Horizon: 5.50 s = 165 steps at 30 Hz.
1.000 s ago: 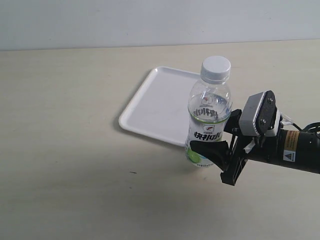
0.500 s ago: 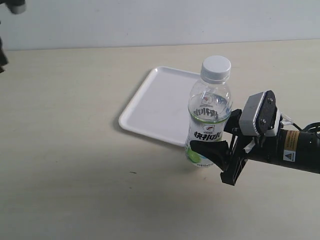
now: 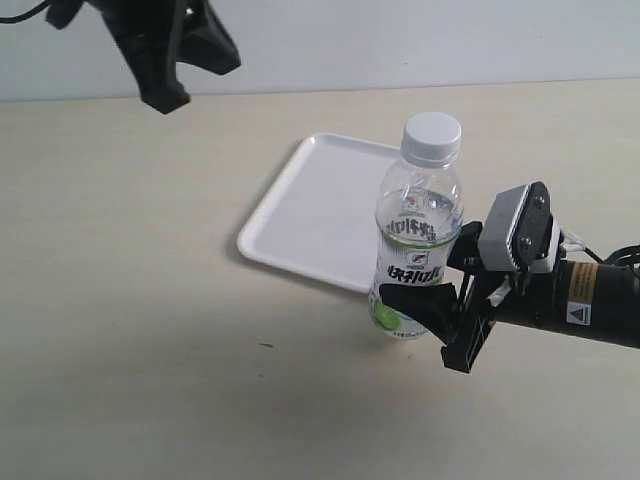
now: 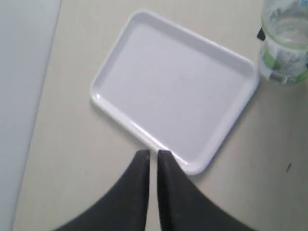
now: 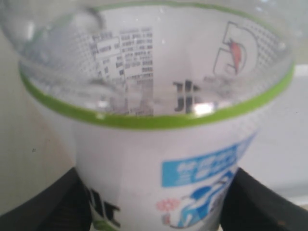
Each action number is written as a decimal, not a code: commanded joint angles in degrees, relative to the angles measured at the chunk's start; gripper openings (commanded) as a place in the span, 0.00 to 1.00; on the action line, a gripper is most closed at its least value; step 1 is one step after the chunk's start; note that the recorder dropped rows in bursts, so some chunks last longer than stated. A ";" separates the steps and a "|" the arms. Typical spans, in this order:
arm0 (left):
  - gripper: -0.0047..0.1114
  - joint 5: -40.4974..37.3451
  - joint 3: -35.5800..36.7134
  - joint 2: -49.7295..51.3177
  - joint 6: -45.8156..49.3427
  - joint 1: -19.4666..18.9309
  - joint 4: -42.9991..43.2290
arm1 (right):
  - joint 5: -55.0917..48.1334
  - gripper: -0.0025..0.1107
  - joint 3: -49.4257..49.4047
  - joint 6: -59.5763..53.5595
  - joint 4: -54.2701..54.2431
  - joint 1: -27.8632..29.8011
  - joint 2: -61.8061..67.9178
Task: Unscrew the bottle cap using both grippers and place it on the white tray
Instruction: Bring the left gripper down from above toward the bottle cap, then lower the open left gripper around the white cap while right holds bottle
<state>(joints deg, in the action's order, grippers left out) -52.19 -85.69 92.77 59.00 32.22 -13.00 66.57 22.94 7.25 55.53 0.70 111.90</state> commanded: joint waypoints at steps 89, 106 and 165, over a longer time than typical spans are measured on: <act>0.65 4.37 -1.57 5.16 -11.18 20.44 11.00 | -14.51 0.02 0.31 -13.18 -8.87 -5.39 -3.94; 0.65 2.63 -1.57 5.16 -11.46 23.72 13.92 | -15.50 0.02 0.31 -18.11 -10.88 -5.39 -3.94; 0.66 -16.33 -19.55 14.76 -14.16 20.95 9.19 | -16.90 0.02 0.31 -19.16 -11.83 -5.39 -3.94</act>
<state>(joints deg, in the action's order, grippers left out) -68.83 -104.93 107.77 44.62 53.26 -3.43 54.28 23.29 -10.98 44.27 -4.76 107.92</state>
